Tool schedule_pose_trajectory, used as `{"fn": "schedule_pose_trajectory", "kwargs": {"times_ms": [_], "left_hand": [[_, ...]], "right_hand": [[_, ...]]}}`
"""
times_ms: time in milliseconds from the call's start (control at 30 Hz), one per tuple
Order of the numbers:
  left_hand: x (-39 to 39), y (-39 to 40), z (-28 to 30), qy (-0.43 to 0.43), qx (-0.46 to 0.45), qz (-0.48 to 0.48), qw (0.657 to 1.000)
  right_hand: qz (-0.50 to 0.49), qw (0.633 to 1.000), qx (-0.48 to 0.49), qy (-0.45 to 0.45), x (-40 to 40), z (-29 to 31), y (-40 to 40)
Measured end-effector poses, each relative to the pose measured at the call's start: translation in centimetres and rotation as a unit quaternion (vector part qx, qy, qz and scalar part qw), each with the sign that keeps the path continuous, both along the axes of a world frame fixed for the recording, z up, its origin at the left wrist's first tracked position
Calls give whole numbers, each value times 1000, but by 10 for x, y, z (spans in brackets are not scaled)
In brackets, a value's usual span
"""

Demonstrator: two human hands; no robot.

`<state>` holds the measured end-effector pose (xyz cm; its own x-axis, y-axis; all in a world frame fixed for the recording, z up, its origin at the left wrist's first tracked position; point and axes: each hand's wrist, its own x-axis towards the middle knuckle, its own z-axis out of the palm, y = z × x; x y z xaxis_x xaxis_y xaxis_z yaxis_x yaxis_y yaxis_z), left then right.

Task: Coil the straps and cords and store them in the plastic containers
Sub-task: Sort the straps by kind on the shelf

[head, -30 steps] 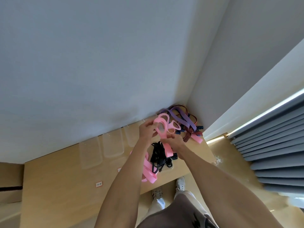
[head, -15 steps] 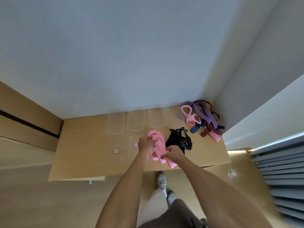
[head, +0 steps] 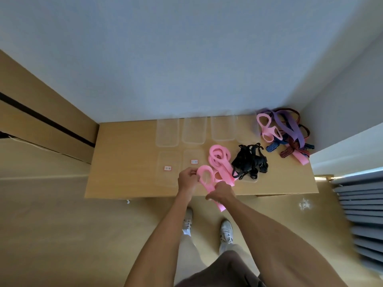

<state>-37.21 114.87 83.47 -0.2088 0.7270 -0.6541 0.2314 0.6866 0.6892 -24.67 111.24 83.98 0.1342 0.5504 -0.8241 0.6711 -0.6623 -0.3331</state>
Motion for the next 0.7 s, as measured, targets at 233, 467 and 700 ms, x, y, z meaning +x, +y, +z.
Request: {"fn": "schedule_pose_trajectory", "kwargs": {"times_ms": [233, 467, 700], "left_hand": [[-58, 48, -10, -38, 24, -9, 999], [-106, 61, -20, -30, 14, -23, 999], [-137, 57, -35, -15, 12, -45, 999]], "right_hand": [[-40, 999, 28, -24, -68, -8, 40], [-63, 996, 41, -56, -111, -15, 49], [-72, 993, 51, -81, -139, -32, 42]]}}
